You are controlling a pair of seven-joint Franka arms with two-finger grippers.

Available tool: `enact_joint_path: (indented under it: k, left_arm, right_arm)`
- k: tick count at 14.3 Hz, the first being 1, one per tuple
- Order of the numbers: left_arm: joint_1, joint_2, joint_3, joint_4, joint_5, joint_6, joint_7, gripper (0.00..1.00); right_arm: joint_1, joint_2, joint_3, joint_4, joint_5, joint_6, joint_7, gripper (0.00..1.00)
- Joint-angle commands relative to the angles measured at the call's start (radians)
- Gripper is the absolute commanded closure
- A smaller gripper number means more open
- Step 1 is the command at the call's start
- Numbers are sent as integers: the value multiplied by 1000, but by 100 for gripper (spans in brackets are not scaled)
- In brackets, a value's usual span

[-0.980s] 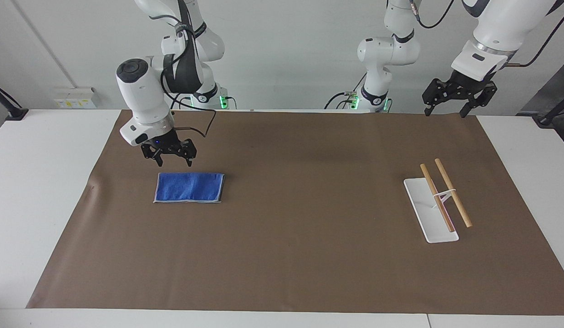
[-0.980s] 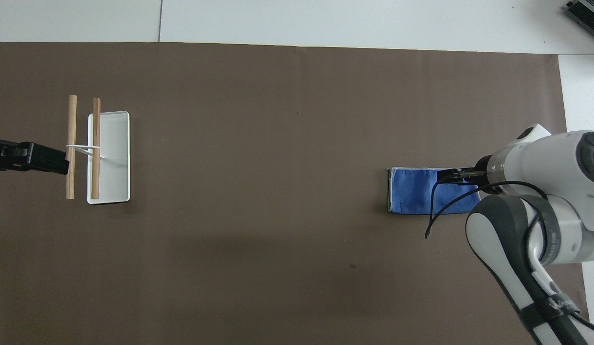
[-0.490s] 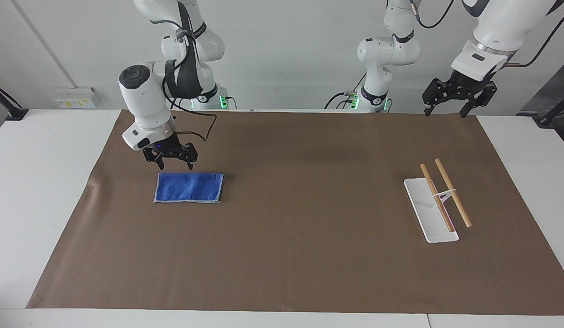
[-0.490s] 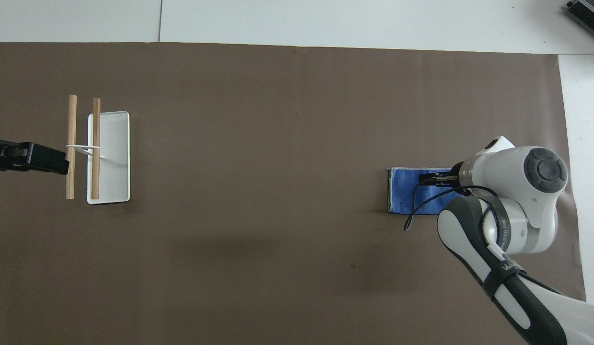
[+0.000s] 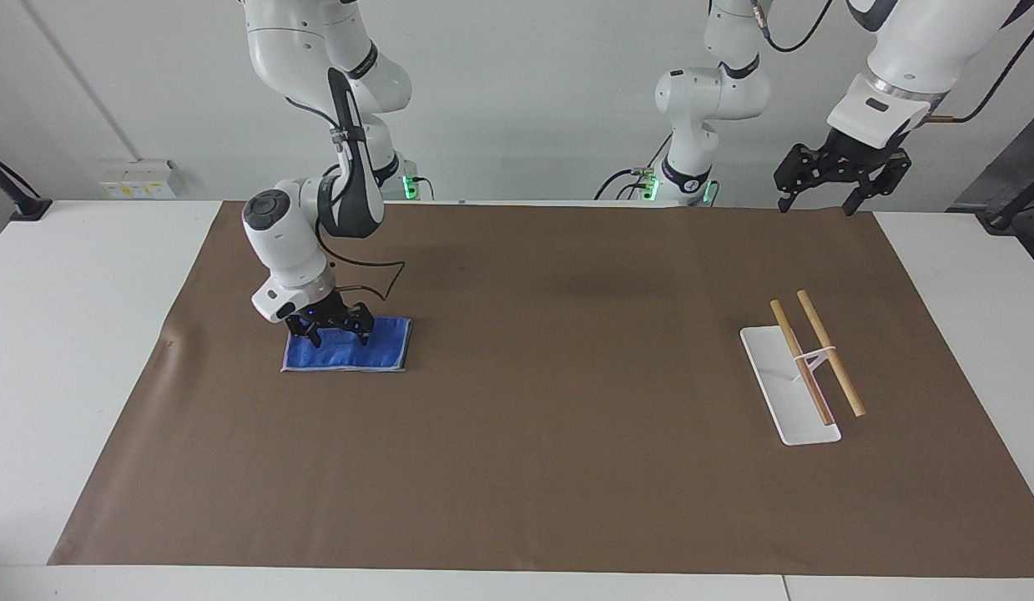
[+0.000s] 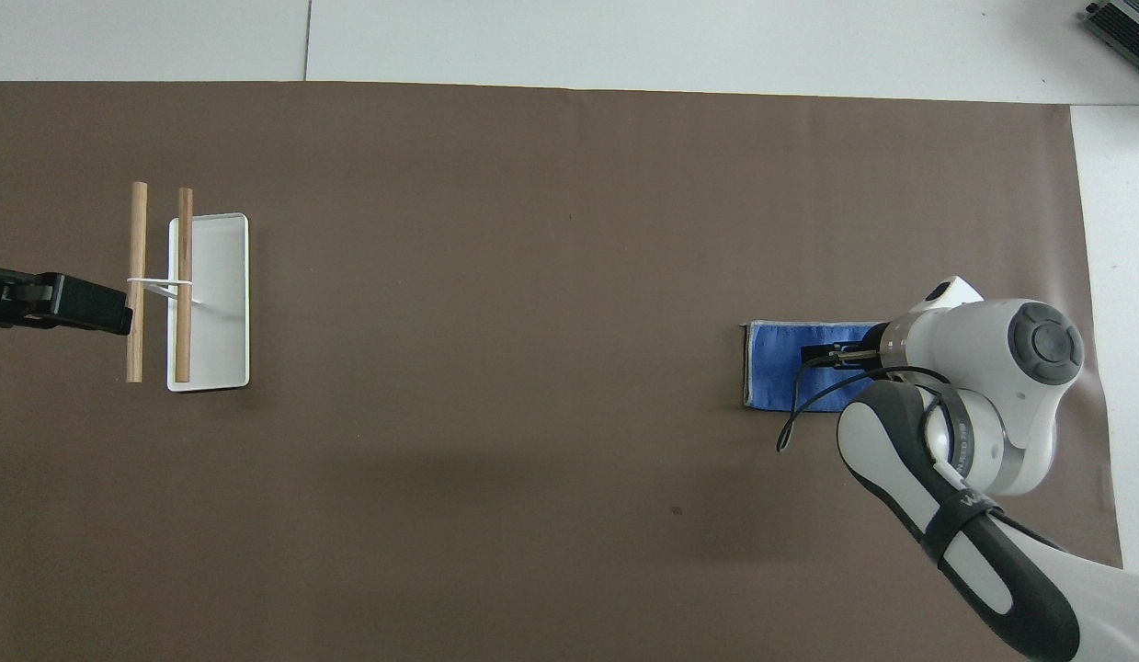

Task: Right arm passes towel to left arm to hang
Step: 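Reach the right gripper down and grasp the blue towel's edge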

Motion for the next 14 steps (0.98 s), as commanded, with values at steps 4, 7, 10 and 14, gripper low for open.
enact_joint_path:
  k: [4, 7, 10, 14]
  left_arm:
    - [2, -28, 3, -28, -14, -4, 3, 0]
    - [2, -26, 3, -28, -14, -6, 5, 0]
    - [2, -28, 3, -28, -14, -6, 5, 0]
    - [2, -26, 3, -28, -14, -6, 3, 0]
  right_arm:
    - [-5, 10, 5, -12, 30, 35, -72, 30]
    - [-4, 13, 5, -6, 30, 30, -64, 95]
    - [4, 15, 5, 10, 29, 13, -58, 100]
    - [33, 2, 13, 88, 29, -106, -90, 100]
